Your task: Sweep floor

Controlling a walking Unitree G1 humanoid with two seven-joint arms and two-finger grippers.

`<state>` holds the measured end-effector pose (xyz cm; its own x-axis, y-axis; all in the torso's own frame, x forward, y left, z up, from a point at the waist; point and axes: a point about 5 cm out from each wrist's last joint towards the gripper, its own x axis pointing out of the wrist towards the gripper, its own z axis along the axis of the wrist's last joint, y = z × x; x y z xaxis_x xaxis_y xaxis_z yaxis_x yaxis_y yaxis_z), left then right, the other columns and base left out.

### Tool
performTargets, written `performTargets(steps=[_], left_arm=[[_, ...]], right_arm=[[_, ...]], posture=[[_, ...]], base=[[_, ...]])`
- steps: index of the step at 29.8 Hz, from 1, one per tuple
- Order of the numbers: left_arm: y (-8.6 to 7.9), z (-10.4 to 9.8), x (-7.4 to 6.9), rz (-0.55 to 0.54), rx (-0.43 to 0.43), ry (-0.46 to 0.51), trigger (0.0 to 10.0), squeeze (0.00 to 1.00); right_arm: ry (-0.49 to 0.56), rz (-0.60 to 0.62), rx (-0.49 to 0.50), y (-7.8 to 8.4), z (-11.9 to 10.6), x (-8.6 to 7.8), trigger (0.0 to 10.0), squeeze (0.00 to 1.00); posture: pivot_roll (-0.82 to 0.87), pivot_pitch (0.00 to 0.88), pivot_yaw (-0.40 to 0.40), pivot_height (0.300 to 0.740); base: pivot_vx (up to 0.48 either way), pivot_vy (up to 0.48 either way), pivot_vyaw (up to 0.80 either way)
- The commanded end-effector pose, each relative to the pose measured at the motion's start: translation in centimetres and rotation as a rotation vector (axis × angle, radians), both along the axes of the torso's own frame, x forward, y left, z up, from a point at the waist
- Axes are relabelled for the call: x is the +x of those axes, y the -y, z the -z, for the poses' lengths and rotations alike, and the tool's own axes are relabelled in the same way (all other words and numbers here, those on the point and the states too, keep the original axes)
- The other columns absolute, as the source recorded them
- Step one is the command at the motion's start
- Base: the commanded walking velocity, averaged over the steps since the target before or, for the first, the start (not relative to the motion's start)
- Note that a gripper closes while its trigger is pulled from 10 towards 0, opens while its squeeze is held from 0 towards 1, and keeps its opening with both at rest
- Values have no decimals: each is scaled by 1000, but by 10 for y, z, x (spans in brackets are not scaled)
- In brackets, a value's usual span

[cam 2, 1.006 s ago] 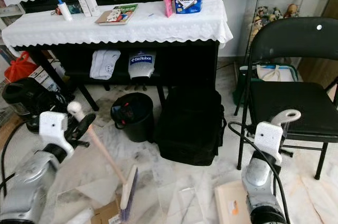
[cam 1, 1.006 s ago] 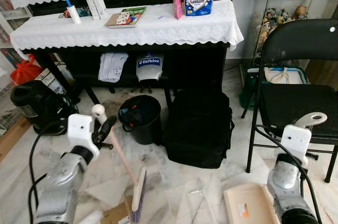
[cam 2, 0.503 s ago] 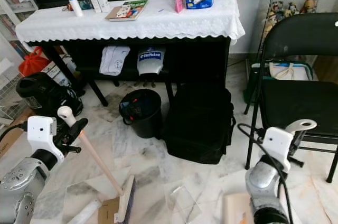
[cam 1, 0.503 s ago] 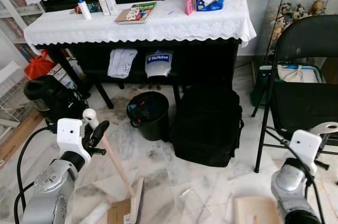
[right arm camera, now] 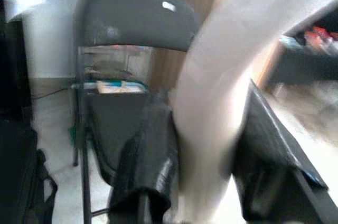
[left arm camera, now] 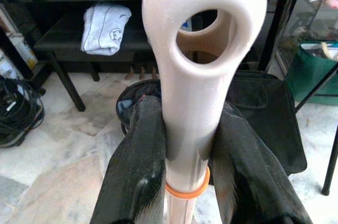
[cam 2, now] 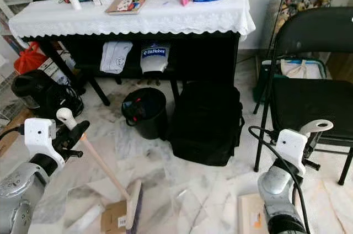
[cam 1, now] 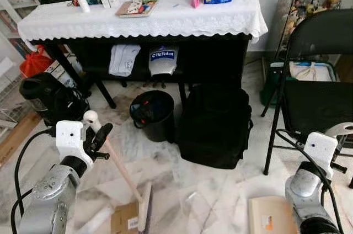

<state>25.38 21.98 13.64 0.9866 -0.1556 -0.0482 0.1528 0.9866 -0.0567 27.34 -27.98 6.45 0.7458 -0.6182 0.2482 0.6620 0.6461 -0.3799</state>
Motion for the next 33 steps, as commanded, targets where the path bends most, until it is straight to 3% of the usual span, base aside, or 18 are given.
performTargets(steps=[1,4,7,8,12,17,25,33], left_arm=[[-12,-14,-3,-40,25,39,10000,0],[-14,-18,-6,-38,31,42,10000,0],[-14,-20,-5,-44,27,41,10000,0],[-12,-19,-4,-43,21,41,10000,0],[-7,-19,-1,-32,6,43,10000,0],[-4,-20,1,-23,-9,44,10000,0],[-3,-19,1,-22,-21,42,10000,0],[-1,-16,-2,-20,-34,33,10000,0]], right_arm=[[-11,-36,-54,-2,-1,2,10000,0],[4,-21,-100,2,-8,4,10000,0],[78,-8,-5,7,-19,10,10000,0],[128,-34,81,5,-24,14,10000,0],[206,-132,235,-9,-31,26,10000,0],[212,-251,303,-27,-32,34,10000,0],[173,-282,354,-29,-17,28,10000,0],[155,-291,316,-22,-16,22,10000,0]], posture=[[165,106,191,740],[165,117,194,740],[159,123,191,740],[154,126,188,740],[148,124,183,740],[142,127,178,740],[144,133,171,740],[138,145,171,740]], base=[[0,0,0],[0,0,0],[0,0,0],[0,0,0],[0,0,0],[0,0,0],[0,0,0],[0,0,0]])
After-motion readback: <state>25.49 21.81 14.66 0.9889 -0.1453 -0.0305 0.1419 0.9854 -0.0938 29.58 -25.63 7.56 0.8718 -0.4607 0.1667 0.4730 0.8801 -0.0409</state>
